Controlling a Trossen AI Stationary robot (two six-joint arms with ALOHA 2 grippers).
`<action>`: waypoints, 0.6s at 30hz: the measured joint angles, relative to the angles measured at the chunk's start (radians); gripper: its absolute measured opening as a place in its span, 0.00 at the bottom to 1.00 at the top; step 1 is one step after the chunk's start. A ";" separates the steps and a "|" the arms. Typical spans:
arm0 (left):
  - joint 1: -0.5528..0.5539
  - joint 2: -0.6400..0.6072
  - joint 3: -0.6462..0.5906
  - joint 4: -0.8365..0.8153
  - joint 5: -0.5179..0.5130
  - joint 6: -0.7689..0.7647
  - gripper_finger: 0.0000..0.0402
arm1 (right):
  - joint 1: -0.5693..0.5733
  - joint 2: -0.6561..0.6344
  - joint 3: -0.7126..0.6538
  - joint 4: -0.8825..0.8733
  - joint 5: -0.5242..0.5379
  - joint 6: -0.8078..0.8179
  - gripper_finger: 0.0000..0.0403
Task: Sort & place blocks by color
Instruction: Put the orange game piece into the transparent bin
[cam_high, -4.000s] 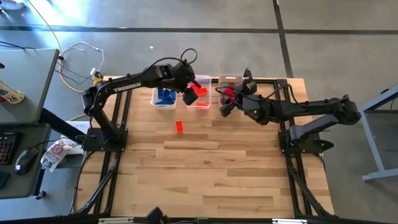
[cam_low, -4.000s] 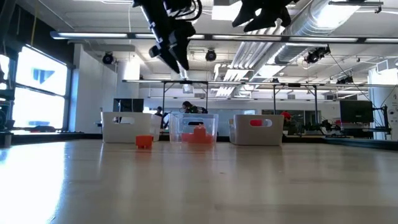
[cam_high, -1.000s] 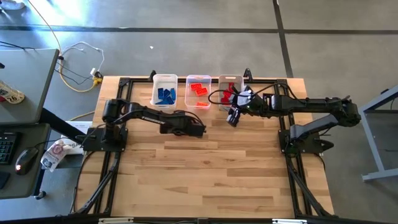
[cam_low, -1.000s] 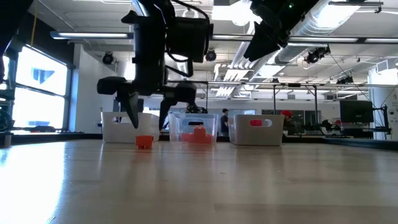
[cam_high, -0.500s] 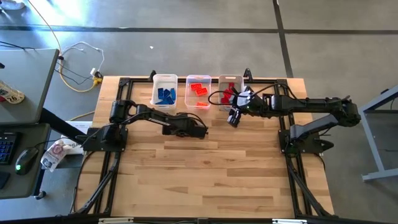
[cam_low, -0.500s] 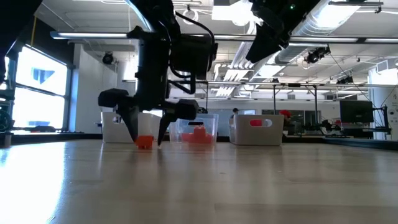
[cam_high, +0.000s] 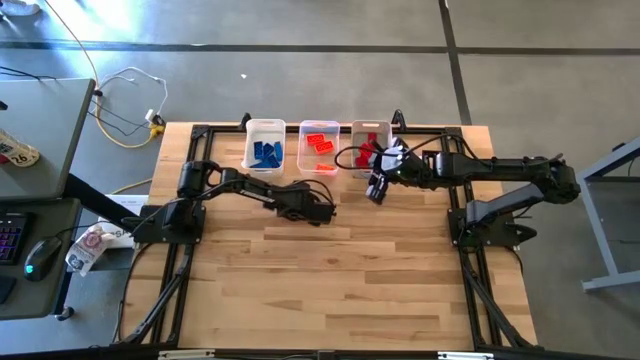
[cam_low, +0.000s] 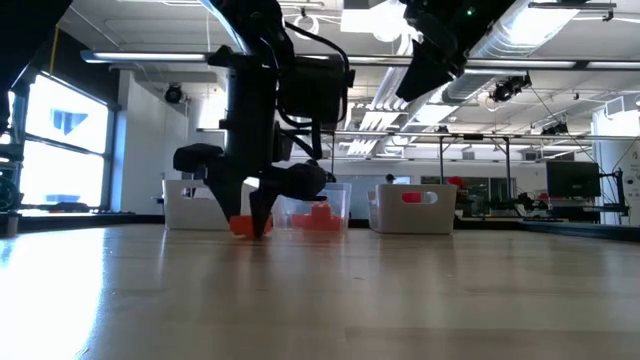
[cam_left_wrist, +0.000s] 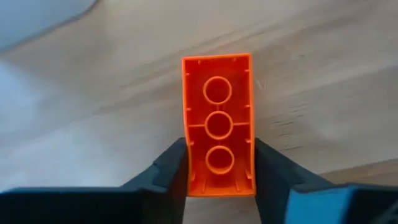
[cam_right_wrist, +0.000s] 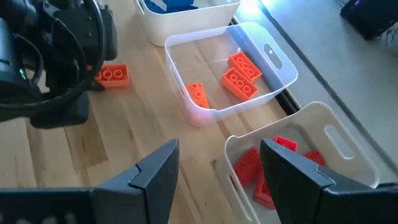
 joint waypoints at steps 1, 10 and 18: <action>0.000 0.000 0.000 -0.002 -0.008 0.024 0.27 | 0.000 0.000 0.000 -0.001 0.003 -0.015 0.52; -0.015 -0.006 0.024 -0.022 -0.121 0.241 0.27 | -0.001 0.000 0.000 0.016 0.021 -0.220 0.52; 0.009 -0.099 0.074 0.032 -0.241 0.484 0.27 | -0.001 0.000 0.000 0.045 0.021 -0.355 0.52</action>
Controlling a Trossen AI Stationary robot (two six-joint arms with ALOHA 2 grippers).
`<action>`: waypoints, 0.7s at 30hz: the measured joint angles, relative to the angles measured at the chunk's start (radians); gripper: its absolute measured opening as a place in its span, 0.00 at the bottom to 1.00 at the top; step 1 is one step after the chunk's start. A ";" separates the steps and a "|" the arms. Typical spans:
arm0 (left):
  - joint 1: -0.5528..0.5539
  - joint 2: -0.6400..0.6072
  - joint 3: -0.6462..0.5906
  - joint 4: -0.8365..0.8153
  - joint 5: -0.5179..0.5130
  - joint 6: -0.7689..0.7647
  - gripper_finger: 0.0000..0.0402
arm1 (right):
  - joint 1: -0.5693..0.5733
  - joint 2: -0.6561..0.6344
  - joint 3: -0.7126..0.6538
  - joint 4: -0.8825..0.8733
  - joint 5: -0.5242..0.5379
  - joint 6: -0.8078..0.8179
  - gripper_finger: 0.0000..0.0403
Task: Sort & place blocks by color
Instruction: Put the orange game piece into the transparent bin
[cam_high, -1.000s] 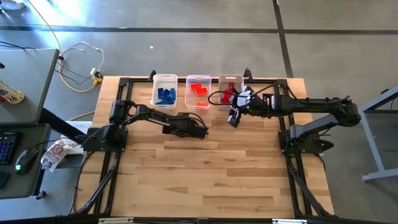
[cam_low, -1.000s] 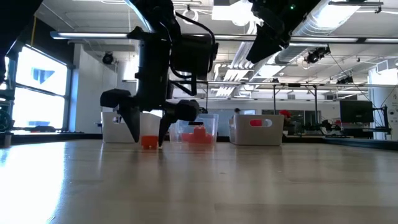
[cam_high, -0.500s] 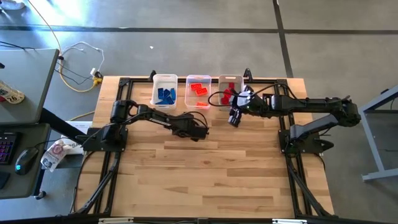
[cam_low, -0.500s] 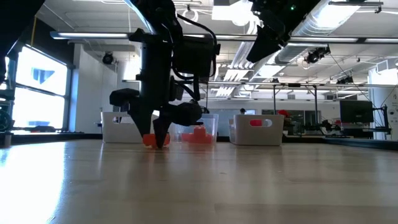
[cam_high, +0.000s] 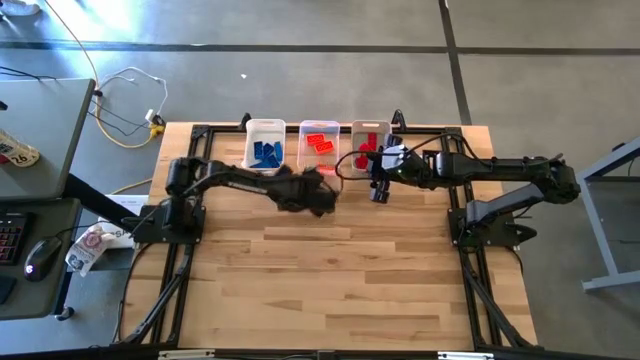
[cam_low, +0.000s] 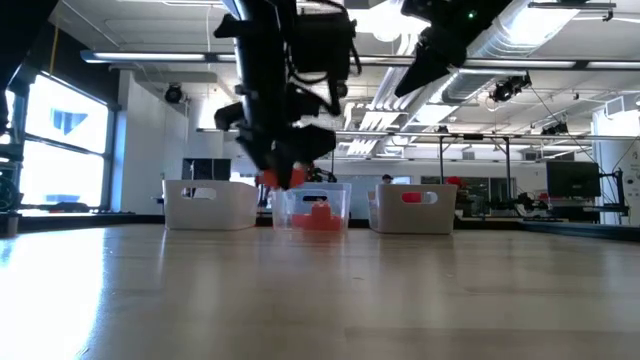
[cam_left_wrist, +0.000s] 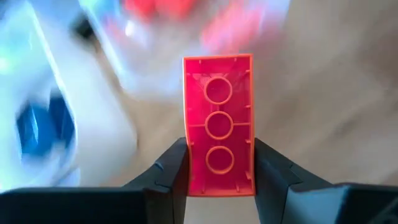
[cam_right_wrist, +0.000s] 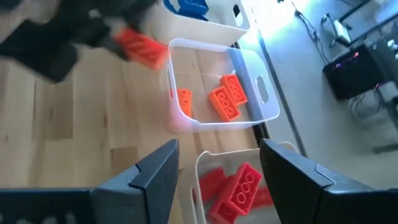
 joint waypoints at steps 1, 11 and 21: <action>0.014 -0.014 0.007 0.041 -0.005 0.044 0.27 | 0.000 0.000 0.000 0.002 0.000 -0.017 0.52; 0.196 -0.078 0.009 0.385 0.226 0.451 0.27 | 0.000 0.000 0.000 0.010 0.046 -0.121 0.52; 0.360 -0.071 0.009 0.418 0.560 0.595 0.27 | 0.000 0.000 0.000 -0.009 0.119 -0.056 0.52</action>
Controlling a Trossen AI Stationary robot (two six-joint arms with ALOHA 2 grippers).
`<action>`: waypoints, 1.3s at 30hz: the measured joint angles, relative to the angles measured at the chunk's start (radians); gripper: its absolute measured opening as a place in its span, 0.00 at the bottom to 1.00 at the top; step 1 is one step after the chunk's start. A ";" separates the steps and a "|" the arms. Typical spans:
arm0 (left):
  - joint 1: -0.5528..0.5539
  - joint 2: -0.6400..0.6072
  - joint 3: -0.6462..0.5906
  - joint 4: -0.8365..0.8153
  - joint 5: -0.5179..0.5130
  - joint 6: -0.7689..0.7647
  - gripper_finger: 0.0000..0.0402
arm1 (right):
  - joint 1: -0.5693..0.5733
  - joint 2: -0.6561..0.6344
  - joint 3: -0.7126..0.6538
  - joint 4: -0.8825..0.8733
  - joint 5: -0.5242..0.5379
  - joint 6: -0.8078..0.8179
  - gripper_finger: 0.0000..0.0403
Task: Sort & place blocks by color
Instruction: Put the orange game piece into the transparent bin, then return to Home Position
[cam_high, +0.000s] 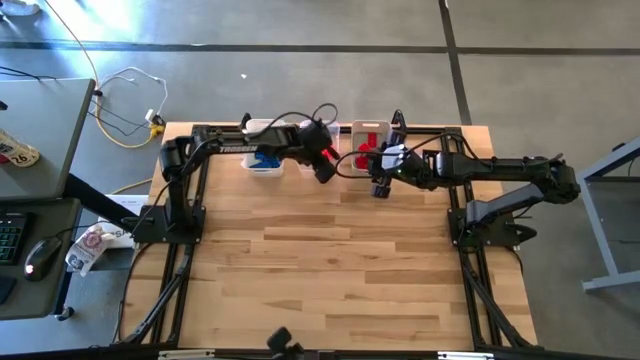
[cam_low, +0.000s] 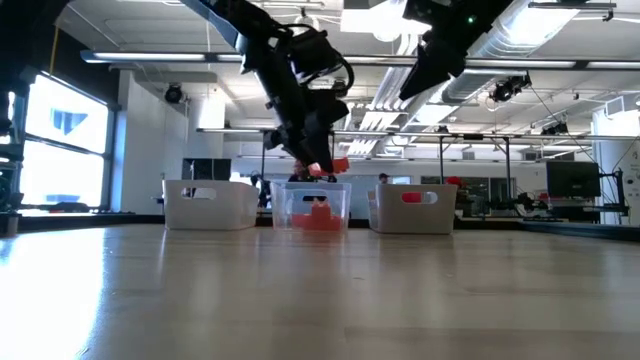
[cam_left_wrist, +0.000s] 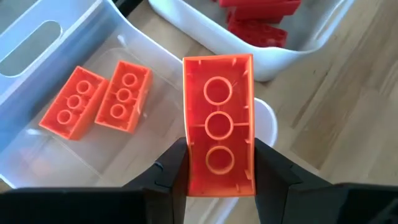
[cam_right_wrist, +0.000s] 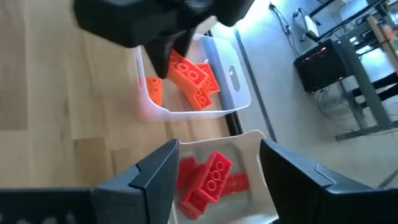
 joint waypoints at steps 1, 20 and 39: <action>0.014 0.000 0.000 0.000 0.024 0.007 0.27 | 0.000 0.000 0.000 0.000 -0.004 0.015 0.52; 0.101 0.002 0.000 -0.065 0.079 0.220 0.48 | 0.000 0.000 0.000 -0.004 -0.010 0.411 0.52; 0.106 -0.184 -0.004 -0.068 0.312 0.269 0.54 | 0.006 -0.006 0.000 -0.100 -0.071 0.435 0.52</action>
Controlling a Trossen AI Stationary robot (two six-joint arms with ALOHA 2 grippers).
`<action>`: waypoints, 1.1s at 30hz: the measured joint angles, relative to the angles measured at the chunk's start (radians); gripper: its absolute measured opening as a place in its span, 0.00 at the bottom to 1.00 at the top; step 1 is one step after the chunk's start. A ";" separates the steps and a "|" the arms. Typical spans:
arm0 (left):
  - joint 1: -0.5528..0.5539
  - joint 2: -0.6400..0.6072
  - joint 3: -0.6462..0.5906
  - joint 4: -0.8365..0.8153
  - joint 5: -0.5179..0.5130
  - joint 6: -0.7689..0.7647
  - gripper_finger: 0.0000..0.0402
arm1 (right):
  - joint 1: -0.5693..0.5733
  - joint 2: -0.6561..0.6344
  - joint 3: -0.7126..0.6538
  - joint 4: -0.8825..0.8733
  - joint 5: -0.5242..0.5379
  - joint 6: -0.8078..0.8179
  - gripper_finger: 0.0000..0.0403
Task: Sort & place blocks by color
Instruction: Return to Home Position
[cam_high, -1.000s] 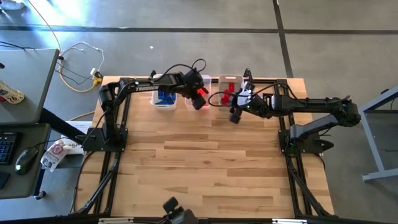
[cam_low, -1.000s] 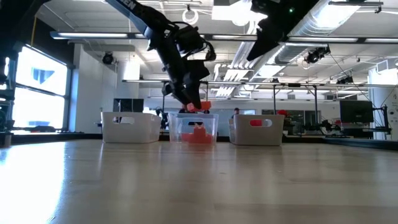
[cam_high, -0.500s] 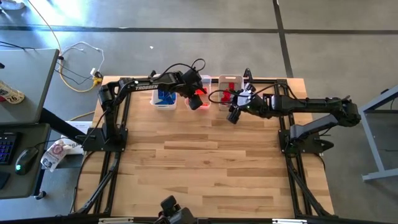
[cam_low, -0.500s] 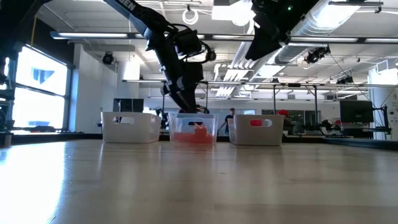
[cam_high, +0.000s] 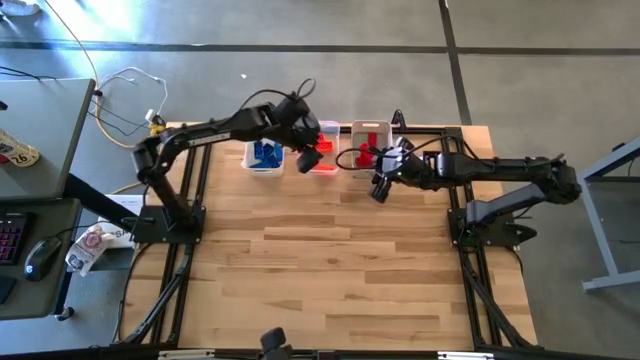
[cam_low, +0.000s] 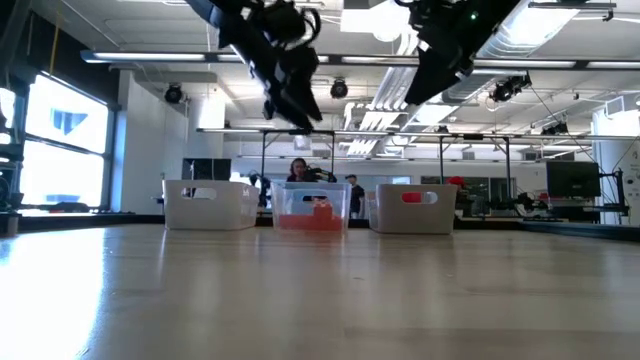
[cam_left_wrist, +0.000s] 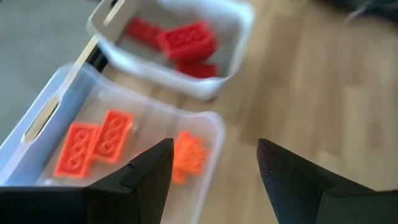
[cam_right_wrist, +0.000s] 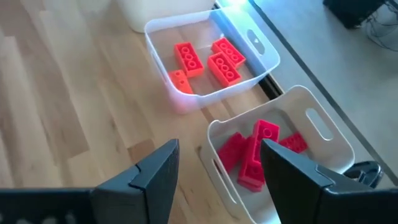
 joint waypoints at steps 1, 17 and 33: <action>-0.001 -0.018 0.000 0.002 0.024 0.000 0.54 | 0.000 -0.006 0.000 -0.003 -0.006 -0.004 0.52; -0.043 -0.378 -0.409 0.284 0.134 -0.099 0.54 | 0.000 -0.280 -0.183 0.120 -0.058 -0.033 0.52; -0.095 -0.893 -0.824 0.504 0.119 -0.144 0.54 | 0.000 -0.648 -0.682 0.604 -0.162 0.071 0.52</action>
